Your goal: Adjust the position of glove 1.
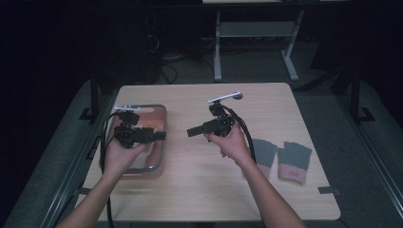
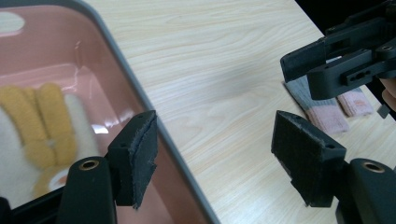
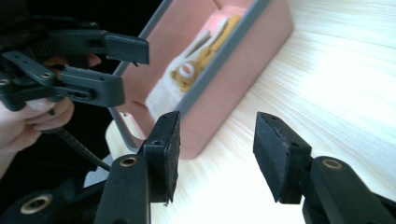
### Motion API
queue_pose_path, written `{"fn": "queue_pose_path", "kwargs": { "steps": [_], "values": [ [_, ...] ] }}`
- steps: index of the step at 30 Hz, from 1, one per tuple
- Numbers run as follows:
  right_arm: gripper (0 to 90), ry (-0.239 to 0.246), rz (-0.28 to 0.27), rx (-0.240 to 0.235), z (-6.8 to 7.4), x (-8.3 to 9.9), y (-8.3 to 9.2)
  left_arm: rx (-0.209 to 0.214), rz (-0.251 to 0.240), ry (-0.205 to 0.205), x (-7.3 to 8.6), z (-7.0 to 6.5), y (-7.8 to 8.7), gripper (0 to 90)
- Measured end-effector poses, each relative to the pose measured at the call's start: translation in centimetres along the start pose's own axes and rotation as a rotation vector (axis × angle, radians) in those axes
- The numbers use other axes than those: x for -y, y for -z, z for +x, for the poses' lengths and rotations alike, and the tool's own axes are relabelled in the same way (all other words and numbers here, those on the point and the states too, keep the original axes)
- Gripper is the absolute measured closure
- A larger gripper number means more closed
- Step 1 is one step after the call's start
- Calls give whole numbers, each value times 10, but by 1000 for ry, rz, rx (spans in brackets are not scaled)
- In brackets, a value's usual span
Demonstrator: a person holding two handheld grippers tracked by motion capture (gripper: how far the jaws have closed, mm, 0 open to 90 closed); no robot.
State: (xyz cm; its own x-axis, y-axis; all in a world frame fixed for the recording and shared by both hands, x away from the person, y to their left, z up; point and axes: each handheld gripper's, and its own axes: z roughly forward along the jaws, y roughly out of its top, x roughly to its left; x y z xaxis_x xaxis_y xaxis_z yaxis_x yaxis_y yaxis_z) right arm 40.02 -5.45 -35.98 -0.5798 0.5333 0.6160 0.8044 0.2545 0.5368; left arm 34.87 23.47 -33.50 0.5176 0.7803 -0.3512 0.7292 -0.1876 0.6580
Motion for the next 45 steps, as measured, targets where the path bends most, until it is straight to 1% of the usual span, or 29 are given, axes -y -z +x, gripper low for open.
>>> {"fn": "queue_pose_path", "kwargs": {
  "steps": [4, 9, 11, 13, 14, 17, 18, 19, 20, 21, 22, 23, 24, 26, 27, 35, 38, 39, 40, 43, 45],
  "values": [
    [487, 3, -3, 31, -5, 3, 9, 16, 3, -16, -2, -6, -5, 306],
    [480, 9, -7, 64, -11, 8, 20, 23, -2, -35, -3, -14, -12, 297],
    [477, 1, -4, 78, -12, 10, 24, 28, -3, -39, -3, -18, -15, 289],
    [474, -2, -6, 86, -14, 11, 28, 17, 4, -52, -4, -21, -17, 284],
    [471, 6, -9, 91, -14, 12, 30, 19, 2, -50, -4, -23, -18, 284],
    [463, 13, -8, 104, -15, 15, 36, 31, 6, -68, -3, -31, -23, 283],
    [461, 4, -7, 112, -15, 16, 40, 35, 4, -72, -2, -33, -24, 283],
    [459, 13, -12, 117, -16, 17, 41, 39, 4, -80, -2, -36, -26, 282],
    [457, 17, -13, 126, -18, 19, 45, 43, 5, -83, -2, -38, -27, 281],
    [455, 2, -12, 129, -18, 21, 48, 46, 7, -84, -1, -40, -28, 280],
    [454, 16, -17, 134, -20, 22, 49, 49, 7, -88, -1, -43, -31, 280],
    [449, 1, -12, 138, -20, 24, 52, 52, 8, -92, -1, -45, -32, 279],
    [446, 12, -18, 143, -22, 25, 55, 58, 10, -96, -1, -49, -35, 278],
    [442, 1, -17, 156, -24, 29, 61, 66, 11, -101, -1, -52, -38, 277],
    [439, 10, -21, 161, -25, 30, 63, 68, 13, -104, -2, -54, -40, 277],
    [431, 15, -10, 205, -30, 41, 81, 88, 10, -118, -2, -67, -48, 270],
    [428, 12, -15, 222, -34, 47, 87, 96, 8, -124, -2, -73, -52, 269],
    [428, 12, -15, 222, -34, 47, 87, 96, 8, -124, -2, -73, -52, 268],
    [424, 13, -10, 244, -36, 50, 91, 99, 9, -132, -3, -75, -53, 267],
    [421, 10, -8, 248, -39, 54, 95, 98, -1, -138, -2, -78, -55, 267],
    [417, 3, -8, 266, -43, 60, 101, 104, 2, -151, -2, -83, -59, 267]
  ]
}}
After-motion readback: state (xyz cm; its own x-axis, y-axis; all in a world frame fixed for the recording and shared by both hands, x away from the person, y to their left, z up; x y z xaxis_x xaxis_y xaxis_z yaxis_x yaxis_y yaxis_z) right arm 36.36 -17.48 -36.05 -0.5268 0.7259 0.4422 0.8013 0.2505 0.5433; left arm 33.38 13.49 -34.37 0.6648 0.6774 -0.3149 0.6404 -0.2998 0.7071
